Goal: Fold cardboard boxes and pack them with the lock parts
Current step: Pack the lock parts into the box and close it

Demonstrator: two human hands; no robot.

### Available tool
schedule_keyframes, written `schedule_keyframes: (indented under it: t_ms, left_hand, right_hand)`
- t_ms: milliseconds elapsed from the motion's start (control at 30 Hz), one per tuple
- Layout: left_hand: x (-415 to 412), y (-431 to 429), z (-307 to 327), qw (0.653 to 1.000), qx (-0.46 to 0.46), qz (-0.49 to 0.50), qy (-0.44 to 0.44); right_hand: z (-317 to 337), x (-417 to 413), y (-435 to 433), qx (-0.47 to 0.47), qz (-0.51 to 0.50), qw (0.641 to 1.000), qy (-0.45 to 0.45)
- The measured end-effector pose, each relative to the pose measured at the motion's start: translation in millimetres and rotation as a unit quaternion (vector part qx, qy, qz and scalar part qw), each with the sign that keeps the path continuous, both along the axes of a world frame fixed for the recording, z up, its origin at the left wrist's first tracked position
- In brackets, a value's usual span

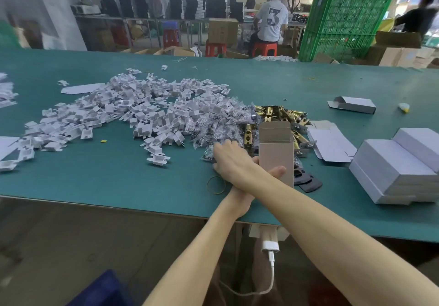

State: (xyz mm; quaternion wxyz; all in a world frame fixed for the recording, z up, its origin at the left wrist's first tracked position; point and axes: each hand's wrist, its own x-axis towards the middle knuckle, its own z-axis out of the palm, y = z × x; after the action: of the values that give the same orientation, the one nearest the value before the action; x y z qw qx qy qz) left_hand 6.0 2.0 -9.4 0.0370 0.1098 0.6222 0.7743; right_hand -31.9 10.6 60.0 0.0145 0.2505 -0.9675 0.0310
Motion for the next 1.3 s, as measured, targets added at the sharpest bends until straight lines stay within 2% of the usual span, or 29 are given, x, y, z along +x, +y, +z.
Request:
schedule_keyframes:
  t_ms: [200, 433, 633, 767, 867, 933, 1167, 1300]
  left_hand:
    - [1.9, 2.1, 3.0, 1.000, -0.006, -0.007, -0.025]
    - [5.0, 1.3, 3.8, 0.999, -0.031, -0.009, -0.009]
    - [2.2, -0.6, -2.0, 0.997, -0.068, 0.004, -0.028]
    - [2.1, 1.5, 1.2, 0.993, -0.111, 0.021, -0.022]
    - [-3.0, -4.3, -9.5, 0.986, -0.163, 0.041, -0.001]
    - [-4.9, -5.8, -13.1, 0.983, -0.177, 0.050, -0.018]
    - [-2.3, 6.0, 7.5, 0.997, -0.057, 0.043, -0.030]
    - [-2.6, 7.5, 9.8, 0.998, -0.017, 0.040, -0.039]
  right_hand:
    - [4.2, 3.6, 9.9, -0.025, 0.005, 1.000, -0.009]
    - [4.1, 14.0, 13.3, -0.038, 0.029, 0.998, 0.029]
    - [4.8, 11.7, 15.4, -0.183, 0.026, 0.983, -0.005]
    - [11.0, 11.1, 22.1, -0.300, 0.009, 0.952, -0.067]
    - [19.9, 19.0, 33.0, -0.333, 0.020, 0.939, -0.084]
    - [26.8, 25.5, 41.0, -0.344, 0.022, 0.935, -0.082]
    - [63.7, 31.4, 84.5, -0.459, 0.022, 0.888, -0.025]
    - [78.8, 14.8, 112.7, -0.444, -0.014, 0.894, 0.057]
